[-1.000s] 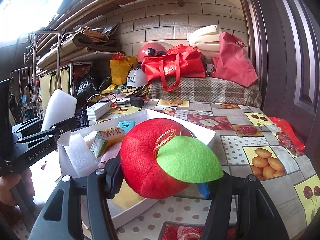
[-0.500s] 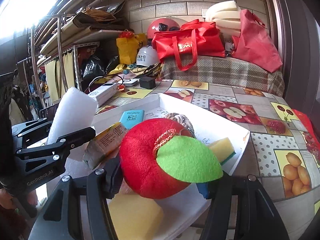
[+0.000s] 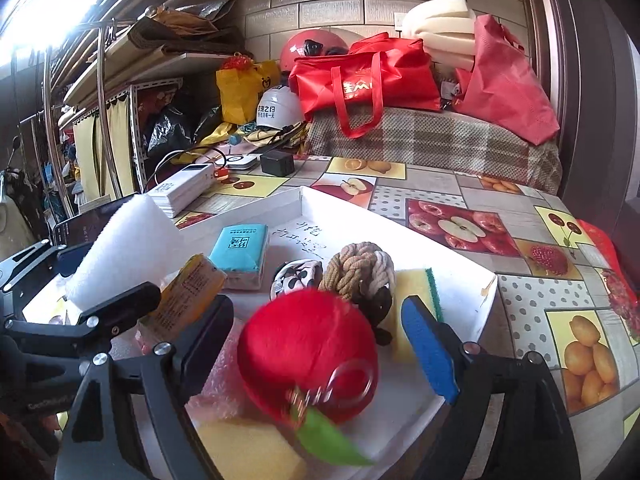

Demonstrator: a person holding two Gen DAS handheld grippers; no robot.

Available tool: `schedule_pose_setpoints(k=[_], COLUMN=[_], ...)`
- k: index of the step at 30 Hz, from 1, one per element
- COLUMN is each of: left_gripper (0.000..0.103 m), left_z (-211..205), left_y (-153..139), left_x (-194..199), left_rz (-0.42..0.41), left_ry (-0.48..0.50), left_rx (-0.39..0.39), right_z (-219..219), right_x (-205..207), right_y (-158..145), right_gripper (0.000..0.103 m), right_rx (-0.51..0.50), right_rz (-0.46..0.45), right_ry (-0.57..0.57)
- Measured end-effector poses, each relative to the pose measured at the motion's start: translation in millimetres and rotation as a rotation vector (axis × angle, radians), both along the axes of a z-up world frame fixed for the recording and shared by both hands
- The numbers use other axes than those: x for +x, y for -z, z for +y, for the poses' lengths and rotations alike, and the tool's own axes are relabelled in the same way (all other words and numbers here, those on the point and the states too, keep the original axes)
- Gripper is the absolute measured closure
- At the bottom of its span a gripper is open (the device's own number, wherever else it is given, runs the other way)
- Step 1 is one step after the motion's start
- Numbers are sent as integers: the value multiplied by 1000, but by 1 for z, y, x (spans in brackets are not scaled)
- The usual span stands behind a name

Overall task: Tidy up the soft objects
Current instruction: 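Lower and release the foam block into the box while the right tool releases the apple plush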

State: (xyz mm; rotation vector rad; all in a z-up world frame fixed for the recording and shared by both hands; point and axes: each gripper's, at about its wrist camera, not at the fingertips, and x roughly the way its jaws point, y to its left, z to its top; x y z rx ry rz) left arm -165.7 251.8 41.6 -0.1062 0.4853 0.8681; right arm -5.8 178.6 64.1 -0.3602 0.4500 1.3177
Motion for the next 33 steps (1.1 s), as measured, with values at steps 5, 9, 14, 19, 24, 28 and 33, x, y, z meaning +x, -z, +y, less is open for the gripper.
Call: schedule_pose_setpoints(k=[5, 9, 14, 19, 24, 28, 33], left_gripper=[0, 0, 0, 0, 0, 0, 0], left_z=[-10, -7, -8, -6, -12, -16, -31], left_y=[-3, -4, -6, -7, -9, -9, -8], left_x=[-7, -8, -16, -22, -30, -31, -31], left_rz=[-12, -13, -49, -77, -106, -107, -102], left_ry=[-32, -42, -79, -112, -137, -142, -123], left_rx=[85, 83, 96, 96, 121, 108, 105], right_z=[-5, -7, -14, -27, -37, -48, -71], right_x=[3, 4, -2, -5, -7, -11, -17], right_y=[-3, -4, -8, -12, -14, -13, -13], right_gripper=[0, 0, 0, 0, 0, 0, 0], right_rx=[34, 55, 99, 168, 177, 159, 179], right_rz=[0, 0, -32, -55, -70, -93, -106], right_ry=[25, 37, 38, 77, 120, 165, 191])
